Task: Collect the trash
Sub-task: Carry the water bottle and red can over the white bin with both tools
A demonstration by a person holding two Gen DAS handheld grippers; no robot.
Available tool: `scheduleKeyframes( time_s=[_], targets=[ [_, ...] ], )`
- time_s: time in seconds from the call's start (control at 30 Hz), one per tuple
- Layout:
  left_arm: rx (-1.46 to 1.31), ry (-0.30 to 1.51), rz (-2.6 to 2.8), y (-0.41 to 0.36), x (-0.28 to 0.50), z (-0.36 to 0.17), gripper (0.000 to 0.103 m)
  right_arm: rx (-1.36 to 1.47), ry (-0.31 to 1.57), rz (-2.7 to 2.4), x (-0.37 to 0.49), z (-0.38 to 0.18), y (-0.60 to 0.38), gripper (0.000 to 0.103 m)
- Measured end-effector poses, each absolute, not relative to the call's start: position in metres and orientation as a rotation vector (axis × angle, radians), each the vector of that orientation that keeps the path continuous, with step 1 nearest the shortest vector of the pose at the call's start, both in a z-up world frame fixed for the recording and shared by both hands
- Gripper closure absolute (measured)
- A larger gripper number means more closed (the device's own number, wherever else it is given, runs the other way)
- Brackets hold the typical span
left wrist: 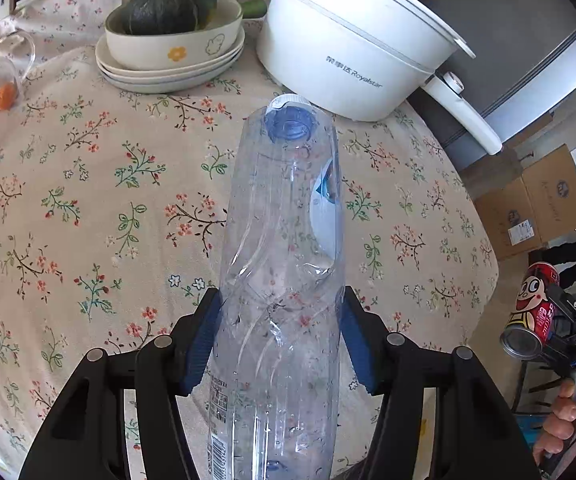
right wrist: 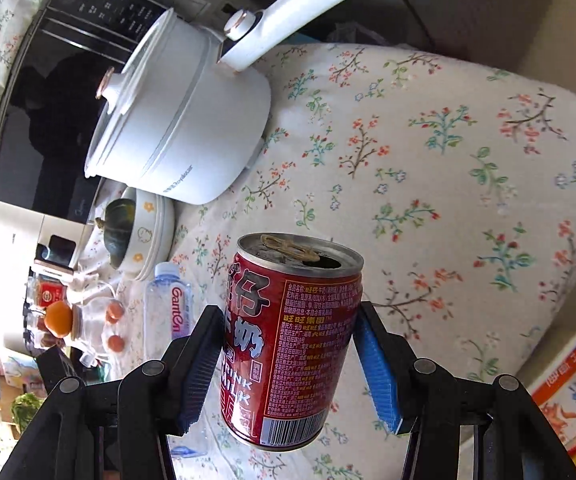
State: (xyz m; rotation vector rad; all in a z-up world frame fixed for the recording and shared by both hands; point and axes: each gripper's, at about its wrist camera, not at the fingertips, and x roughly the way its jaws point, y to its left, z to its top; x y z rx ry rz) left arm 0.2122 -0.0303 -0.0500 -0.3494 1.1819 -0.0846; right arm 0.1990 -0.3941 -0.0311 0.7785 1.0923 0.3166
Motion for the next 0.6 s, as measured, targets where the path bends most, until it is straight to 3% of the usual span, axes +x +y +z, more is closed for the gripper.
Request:
scheduleKeyframes(
  time_s=[0.17,0.33,0.6],
  targets=[
    [-0.329,1.159,-0.112,-0.043,0.194,-0.044,0.043,0.938,1.089,0.357,0.171,-0.028,-0.427,0.045],
    [-0.294,1.100,-0.176,-0.060,0.159,-0.018,0.043,0.740,1.084,0.372,0.148,0.003,-0.418,0.045],
    [-0.229,1.045,-0.299,-0.113,0.115,0.006,0.043,0.540,1.143,0.375,0.105,0.004,-0.424,0.045]
  ],
)
